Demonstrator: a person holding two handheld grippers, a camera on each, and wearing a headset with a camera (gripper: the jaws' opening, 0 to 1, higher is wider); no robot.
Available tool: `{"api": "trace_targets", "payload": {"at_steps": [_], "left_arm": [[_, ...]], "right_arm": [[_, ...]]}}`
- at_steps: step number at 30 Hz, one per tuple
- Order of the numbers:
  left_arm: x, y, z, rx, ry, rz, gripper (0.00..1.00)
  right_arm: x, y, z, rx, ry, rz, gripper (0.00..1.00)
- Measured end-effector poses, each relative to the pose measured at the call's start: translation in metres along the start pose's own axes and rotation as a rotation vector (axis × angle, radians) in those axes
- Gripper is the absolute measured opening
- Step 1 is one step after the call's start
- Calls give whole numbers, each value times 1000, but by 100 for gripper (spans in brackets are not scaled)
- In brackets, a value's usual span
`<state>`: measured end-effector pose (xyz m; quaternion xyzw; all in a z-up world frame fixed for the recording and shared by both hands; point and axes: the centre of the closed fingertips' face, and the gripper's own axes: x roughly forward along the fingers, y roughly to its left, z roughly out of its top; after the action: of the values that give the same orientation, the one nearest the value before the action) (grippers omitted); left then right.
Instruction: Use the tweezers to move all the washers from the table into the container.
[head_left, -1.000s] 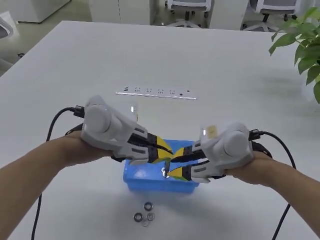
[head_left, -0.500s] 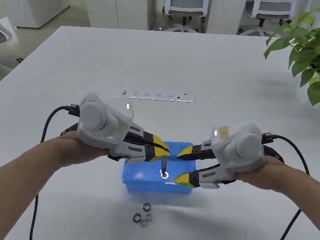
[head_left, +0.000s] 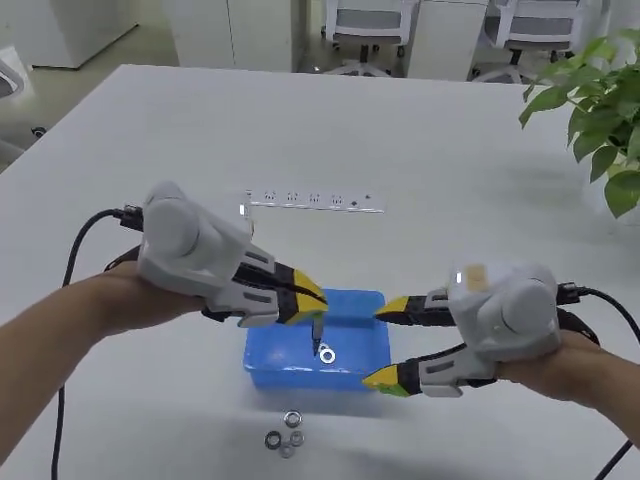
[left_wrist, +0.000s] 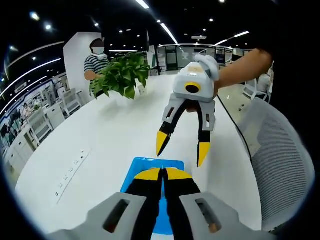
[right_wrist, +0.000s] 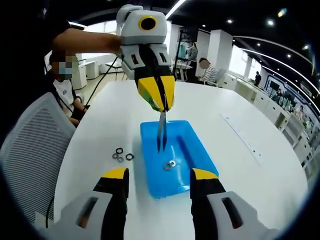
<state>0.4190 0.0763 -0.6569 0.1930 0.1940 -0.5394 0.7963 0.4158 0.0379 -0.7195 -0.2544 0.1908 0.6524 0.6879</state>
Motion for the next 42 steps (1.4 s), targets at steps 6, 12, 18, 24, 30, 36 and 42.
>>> {"api": "trace_targets", "payload": {"at_steps": [6, 12, 18, 24, 30, 36, 42], "left_arm": [[-9, -1, 2, -13, 0, 12, 5], [-16, -1, 4, -35, -3, 30, 5], [-21, -8, 6, -39, -2, 32, 5], [-27, -15, 7, -39, -2, 30, 5], [-33, -21, 11, -33, -10, 30, 5], [-38, -30, 9, -28, -10, 27, 5], [-39, -40, 6, -25, -9, 14, 5]], "right_arm": [[-10, 4, -3, 21, -2, -19, 55], [-17, 9, -8, 46, 1, -37, 60], [-22, 17, -16, 71, -1, -50, 64], [-27, 24, -18, 90, -6, -56, 70], [-30, 28, -18, 105, -18, -67, 75], [-31, 33, -16, 112, -29, -69, 78], [-31, 37, -15, 120, -35, -70, 81]]}}
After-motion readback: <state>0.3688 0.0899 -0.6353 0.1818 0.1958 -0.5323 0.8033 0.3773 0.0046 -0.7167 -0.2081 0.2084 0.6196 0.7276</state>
